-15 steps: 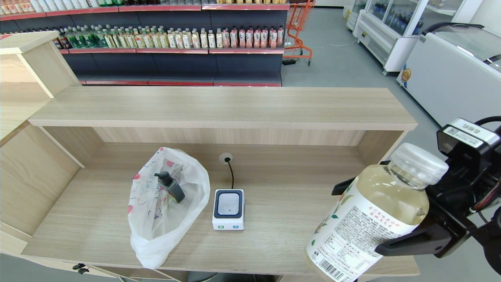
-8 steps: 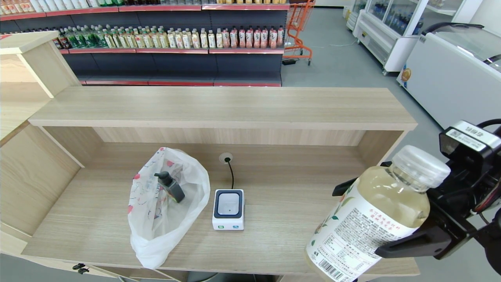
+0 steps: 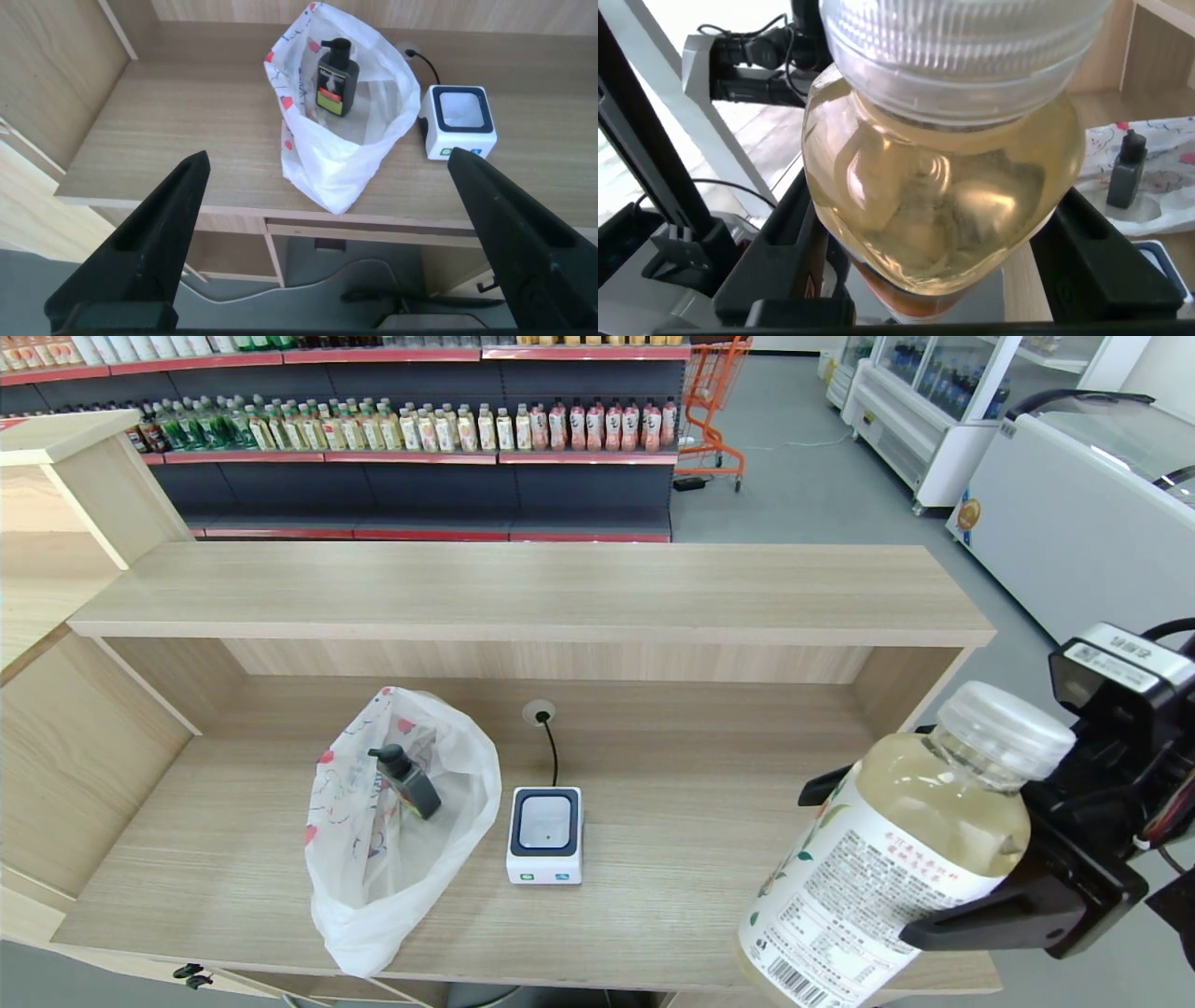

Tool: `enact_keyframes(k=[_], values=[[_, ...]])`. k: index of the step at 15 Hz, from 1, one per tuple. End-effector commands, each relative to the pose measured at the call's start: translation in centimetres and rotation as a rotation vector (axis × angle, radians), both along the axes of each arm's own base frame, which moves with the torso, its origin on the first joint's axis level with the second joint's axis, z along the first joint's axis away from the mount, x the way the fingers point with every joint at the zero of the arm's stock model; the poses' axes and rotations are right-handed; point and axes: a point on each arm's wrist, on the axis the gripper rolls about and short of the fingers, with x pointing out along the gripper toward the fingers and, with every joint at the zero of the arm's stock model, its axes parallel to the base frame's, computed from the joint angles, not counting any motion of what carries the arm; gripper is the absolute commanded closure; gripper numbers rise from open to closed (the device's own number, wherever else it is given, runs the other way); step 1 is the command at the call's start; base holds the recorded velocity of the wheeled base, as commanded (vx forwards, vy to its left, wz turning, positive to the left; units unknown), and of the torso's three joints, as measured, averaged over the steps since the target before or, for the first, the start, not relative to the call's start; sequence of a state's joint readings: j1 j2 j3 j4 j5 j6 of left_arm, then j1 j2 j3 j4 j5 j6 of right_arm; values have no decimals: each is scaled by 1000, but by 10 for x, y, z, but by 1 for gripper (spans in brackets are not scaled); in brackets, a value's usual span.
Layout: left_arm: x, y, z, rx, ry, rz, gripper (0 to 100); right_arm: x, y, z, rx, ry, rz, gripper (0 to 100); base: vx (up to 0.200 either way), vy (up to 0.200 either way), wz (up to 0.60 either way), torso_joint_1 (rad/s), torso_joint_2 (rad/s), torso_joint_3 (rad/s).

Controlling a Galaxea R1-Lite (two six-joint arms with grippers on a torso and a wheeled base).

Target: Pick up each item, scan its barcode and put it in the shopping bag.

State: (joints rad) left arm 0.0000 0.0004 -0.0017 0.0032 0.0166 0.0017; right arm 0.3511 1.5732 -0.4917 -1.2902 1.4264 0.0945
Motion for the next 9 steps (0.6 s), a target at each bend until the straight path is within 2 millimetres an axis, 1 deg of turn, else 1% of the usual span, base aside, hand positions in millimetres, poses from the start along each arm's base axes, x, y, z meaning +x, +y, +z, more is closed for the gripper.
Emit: enact_keyframes(k=[1, 2, 3, 4, 5, 6, 7, 8, 9], values=[[0, 0, 0, 0, 0, 0, 0, -8, -13, 12, 12, 5, -102, 100, 0, 0, 0, 0, 0, 0], [0, 0, 0, 0, 0, 0, 0, -17, -19, 14, 8, 80, -266, 100, 0, 0, 0, 0, 0, 0], [0, 0, 0, 0, 0, 0, 0, -23, -24, 15, 0, 100, -410, 100, 0, 0, 0, 0, 0, 0], [0, 0, 0, 0, 0, 0, 0, -25, -28, 15, -9, 100, -481, 100, 0, 0, 0, 0, 0, 0], [0, 0, 0, 0, 0, 0, 0, -25, -39, 10, -49, 113, -659, 100, 0, 0, 0, 0, 0, 0], [0, 0, 0, 0, 0, 0, 0, -25, -45, 7, -81, 118, -772, 100, 0, 0, 0, 0, 0, 0], [0, 0, 0, 0, 0, 0, 0, -23, -54, 3, -113, 132, -934, 100, 0, 0, 0, 0, 0, 0], [0, 0, 0, 0, 0, 0, 0, -22, -58, 4, -109, 131, -988, 100, 0, 0, 0, 0, 0, 0], [0, 0, 0, 0, 0, 0, 0, -24, -63, 10, -81, 141, -1016, 100, 0, 0, 0, 0, 0, 0]])
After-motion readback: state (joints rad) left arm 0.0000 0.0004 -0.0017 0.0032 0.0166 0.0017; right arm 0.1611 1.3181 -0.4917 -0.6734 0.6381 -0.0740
